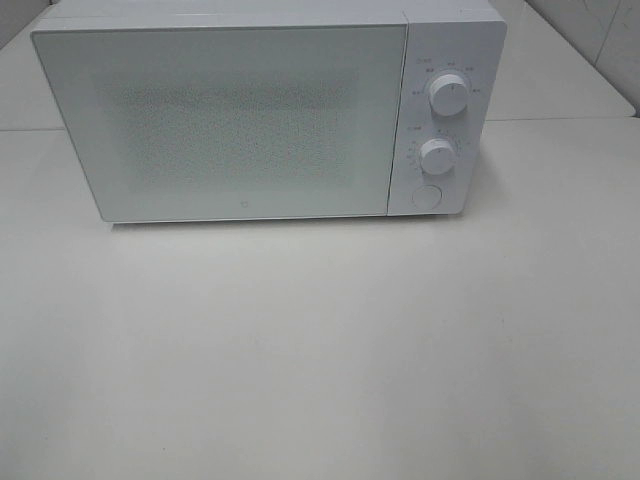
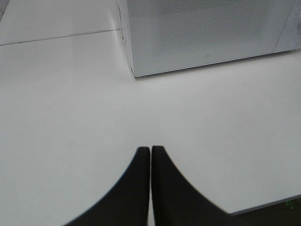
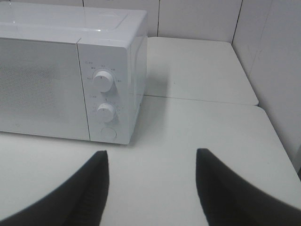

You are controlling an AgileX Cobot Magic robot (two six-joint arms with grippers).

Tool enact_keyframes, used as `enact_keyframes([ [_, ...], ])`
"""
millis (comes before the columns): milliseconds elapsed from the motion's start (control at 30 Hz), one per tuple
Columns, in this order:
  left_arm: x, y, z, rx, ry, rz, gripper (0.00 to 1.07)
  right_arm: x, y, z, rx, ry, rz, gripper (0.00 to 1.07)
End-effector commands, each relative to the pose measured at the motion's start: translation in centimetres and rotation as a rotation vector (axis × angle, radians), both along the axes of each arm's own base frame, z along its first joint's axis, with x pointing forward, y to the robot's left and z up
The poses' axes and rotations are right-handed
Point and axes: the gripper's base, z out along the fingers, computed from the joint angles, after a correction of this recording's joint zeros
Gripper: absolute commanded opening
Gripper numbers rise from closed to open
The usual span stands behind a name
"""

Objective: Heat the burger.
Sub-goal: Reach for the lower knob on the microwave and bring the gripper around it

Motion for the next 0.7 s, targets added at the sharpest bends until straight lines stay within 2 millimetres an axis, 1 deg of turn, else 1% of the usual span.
enact_keyframes([
  [33, -0.2, 0.0, 0.0, -0.006, -0.027, 0.004, 0.0, 0.6, 0.1, 0.2, 0.002, -0.023, -0.004, 0.51],
  [100, -0.2, 0.0, 0.0, -0.006, -0.027, 0.004, 0.0, 2.7, 0.4, 0.2, 0.002, -0.015, -0.006, 0.51],
  [200, -0.2, 0.0, 0.0, -0.006, -0.027, 0.004, 0.0, 3.2, 0.4, 0.2, 0.002, -0.016, -0.006, 0.51],
  [267, -0.2, 0.0, 0.0, -0.006, -0.027, 0.004, 0.0, 5.3, 0.7, 0.6, 0.005, -0.035, -0.008, 0.51],
  [300, -0.2, 0.0, 0.0, -0.006, -0.027, 0.004, 0.0, 5.3, 0.7, 0.6, 0.005, -0.035, -0.008, 0.51],
  [333, -0.2, 0.0, 0.0, -0.006, -0.027, 0.004, 0.0, 5.7, 0.8, 0.7, 0.007, -0.042, -0.009, 0.51],
  [367, -0.2, 0.0, 0.0, -0.006, -0.027, 0.004, 0.0, 6.8, 1.0, 0.8, 0.01, -0.063, -0.01, 0.51],
  [400, -0.2, 0.0, 0.0, -0.006, -0.027, 0.004, 0.0, 7.4, 1.0, 0.9, 0.012, -0.074, -0.011, 0.51],
  [433, -0.2, 0.0, 0.0, -0.006, -0.027, 0.004, 0.0, 7.4, 1.0, 0.9, 0.012, -0.074, -0.011, 0.51],
  [467, -0.2, 0.0, 0.0, -0.006, -0.027, 0.004, 0.0, 7.9, 1.1, 1.0, 0.015, -0.084, -0.012, 0.51],
  [500, -0.2, 0.0, 0.0, -0.006, -0.027, 0.004, 0.0, 8.8, 1.2, 1.0, 0.017, -0.099, -0.013, 0.51],
  [533, -0.2, 0.0, 0.0, -0.006, -0.027, 0.004, 0.0, 8.8, 1.2, 1.0, 0.017, -0.099, -0.013, 0.51],
  [567, -0.2, 0.0, 0.0, -0.006, -0.027, 0.004, 0.0, 9.7, 1.4, 1.0, 0.019, -0.111, -0.014, 0.51],
  [600, -0.2, 0.0, 0.0, -0.006, -0.027, 0.004, 0.0, 9.7, 1.4, 1.0, 0.019, -0.111, -0.014, 0.51],
  [667, -0.2, 0.0, 0.0, -0.006, -0.027, 0.004, 0.0, 11.2, 1.6, 0.7, 0.018, -0.109, -0.016, 0.51],
  [700, -0.2, 0.0, 0.0, -0.006, -0.027, 0.004, 0.0, 11.2, 1.6, 0.7, 0.018, -0.109, -0.016, 0.51],
])
